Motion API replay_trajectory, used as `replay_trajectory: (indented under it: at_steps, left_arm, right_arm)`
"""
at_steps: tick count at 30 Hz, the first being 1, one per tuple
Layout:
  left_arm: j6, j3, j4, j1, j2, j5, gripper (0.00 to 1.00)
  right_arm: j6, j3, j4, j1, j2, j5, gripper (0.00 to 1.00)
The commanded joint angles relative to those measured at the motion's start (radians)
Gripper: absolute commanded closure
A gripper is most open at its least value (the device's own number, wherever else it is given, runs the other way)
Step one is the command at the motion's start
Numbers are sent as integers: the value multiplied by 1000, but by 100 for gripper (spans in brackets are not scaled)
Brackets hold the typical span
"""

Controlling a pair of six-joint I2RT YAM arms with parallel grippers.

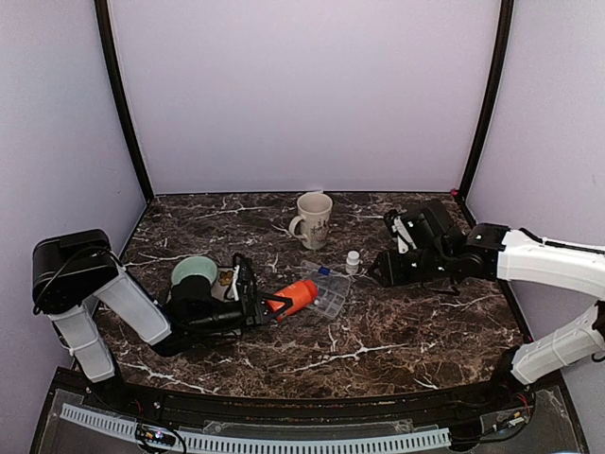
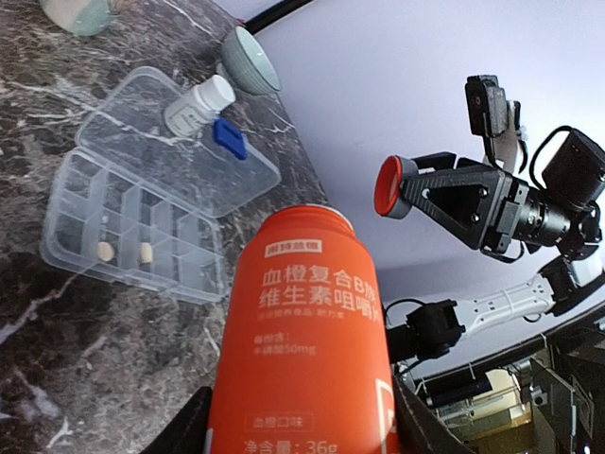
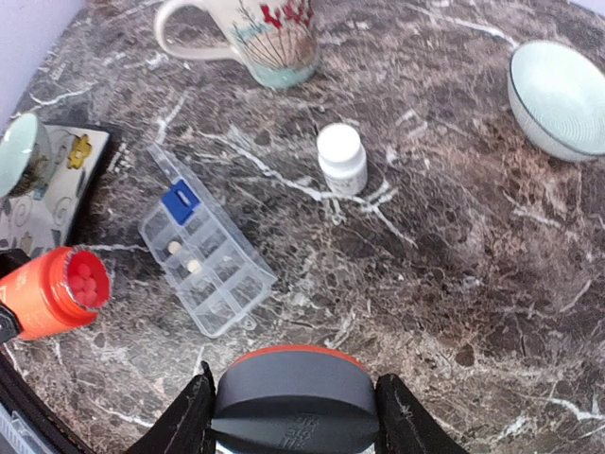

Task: Sort the pills into containers
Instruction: Pour the pill into the compartment of the pill container, then close the lid of the pill bottle on the pill bottle.

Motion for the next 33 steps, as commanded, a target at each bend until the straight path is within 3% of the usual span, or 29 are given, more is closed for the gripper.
replay_trajectory:
  at_steps: [1,7,14,21,33]
  left_arm:
    - [26,43,75,11,-82,177,100]
    - [55,69,0,33,-157,254,100]
    - [28,68,26,76,-193,351,100]
    - [-87,99,175,133,-130,517,100]
    - [-203,203,255,163,-35,678,100]
  right_arm:
    - [-69,25,56,-9,-96,-78,100]
    - [-100,59,12,-9,-142,-112,99]
    - [-115,58,38,-7,-209,-243,99]
    - [-150,84,56,-5,-235,-394,97]
    - [-175,141,100,3,-186,-546,94]
